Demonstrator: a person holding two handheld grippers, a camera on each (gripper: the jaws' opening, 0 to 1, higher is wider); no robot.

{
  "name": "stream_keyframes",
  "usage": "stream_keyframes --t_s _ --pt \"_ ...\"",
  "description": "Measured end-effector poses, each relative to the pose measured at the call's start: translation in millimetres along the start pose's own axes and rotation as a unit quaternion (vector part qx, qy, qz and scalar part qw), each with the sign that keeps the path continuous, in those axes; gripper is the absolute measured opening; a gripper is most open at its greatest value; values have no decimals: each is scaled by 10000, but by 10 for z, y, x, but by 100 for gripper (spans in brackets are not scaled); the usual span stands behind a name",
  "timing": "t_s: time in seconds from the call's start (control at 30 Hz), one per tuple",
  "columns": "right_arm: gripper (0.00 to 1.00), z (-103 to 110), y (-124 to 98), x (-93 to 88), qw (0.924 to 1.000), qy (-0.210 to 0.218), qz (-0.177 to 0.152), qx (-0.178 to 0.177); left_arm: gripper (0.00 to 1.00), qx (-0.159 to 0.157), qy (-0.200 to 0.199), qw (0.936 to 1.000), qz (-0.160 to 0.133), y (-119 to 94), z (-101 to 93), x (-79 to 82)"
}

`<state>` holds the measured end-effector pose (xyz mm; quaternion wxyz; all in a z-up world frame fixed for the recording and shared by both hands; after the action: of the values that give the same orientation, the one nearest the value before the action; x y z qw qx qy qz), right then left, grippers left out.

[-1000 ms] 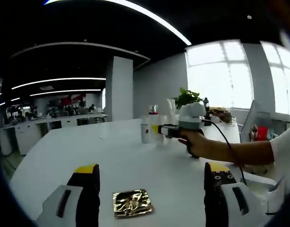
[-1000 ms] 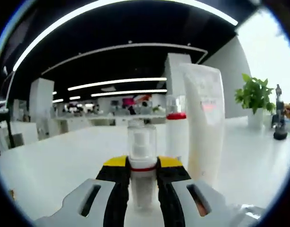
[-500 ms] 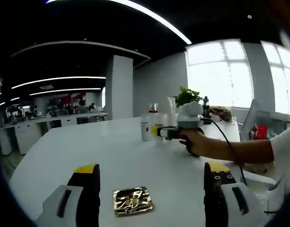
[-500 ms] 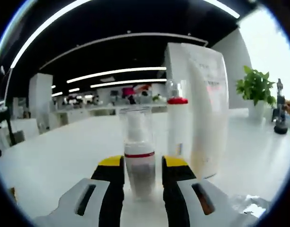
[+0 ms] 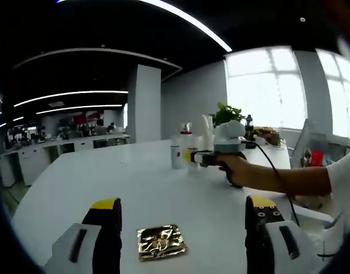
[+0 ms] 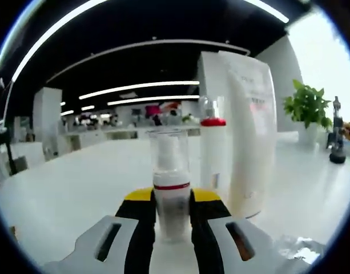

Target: Arrange the skincare products in the storage area until every visible bottle or jar stands upright without overlapping.

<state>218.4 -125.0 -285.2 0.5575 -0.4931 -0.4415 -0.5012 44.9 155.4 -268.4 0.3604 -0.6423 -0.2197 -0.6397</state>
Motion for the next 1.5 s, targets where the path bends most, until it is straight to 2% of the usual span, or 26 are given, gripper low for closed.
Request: stream_keyframes --t_s 0.1,0.23,0.37,0.47,0.5,0.67,0.7,0.8,1.13,1.2,1.27,1.33,1.5 --pt "23 28 -37 -9 10000 11 60 -6 92 5 -2 10000 7 -4 8 -3" --pt "46 52 -63 4 9995 39 293 89 91 44 -16 10000 16 -23 32 -11" --pt "52 54 -98 7 9987 -13 445 249 91 74 -51 10000 -13 -34 47 -12" --pt "61 51 -98 10 9972 18 607 441 91 75 -56 10000 -19 -37 49 -12" --pt "63 48 -146 -19 9958 29 755 512 90 77 -56 10000 -24 -40 49 -16" --pt "64 20 -237 -18 9945 7 800 670 90 78 -88 9999 -60 -37 55 -18" --pt "65 -3 -236 17 9938 11 795 776 91 73 -132 9998 -149 -38 55 -12" --pt "70 1 -278 28 9930 69 807 858 91 85 -107 9997 -215 -42 54 -3" --pt "89 53 -681 46 9865 162 863 1384 91 191 -144 9993 -277 -64 70 -2" --pt "92 55 -693 53 9859 166 861 1424 91 195 -133 9993 -276 -64 69 -3" --pt "96 49 -666 73 9825 171 915 1614 91 211 -125 9994 -259 -69 71 -6" --pt "97 57 -699 39 9775 107 1079 1807 91 282 -249 9989 -270 -77 87 -10" --pt "100 8 -805 17 9737 42 1045 2023 93 409 -587 9962 -500 -111 137 -3"
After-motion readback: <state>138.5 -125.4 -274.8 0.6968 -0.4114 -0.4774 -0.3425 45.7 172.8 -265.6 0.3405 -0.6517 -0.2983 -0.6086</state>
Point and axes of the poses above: the point that each gripper's makers call its tool centre point, and the gripper's own axes: y roughly forward along the fingers, z roughly to its left, x roughly out of its top, the point moved 10 cm from there along -y, roughly backward along the fingers, and after that the axes turned 8 degrees about y, right-handed, at the moved point
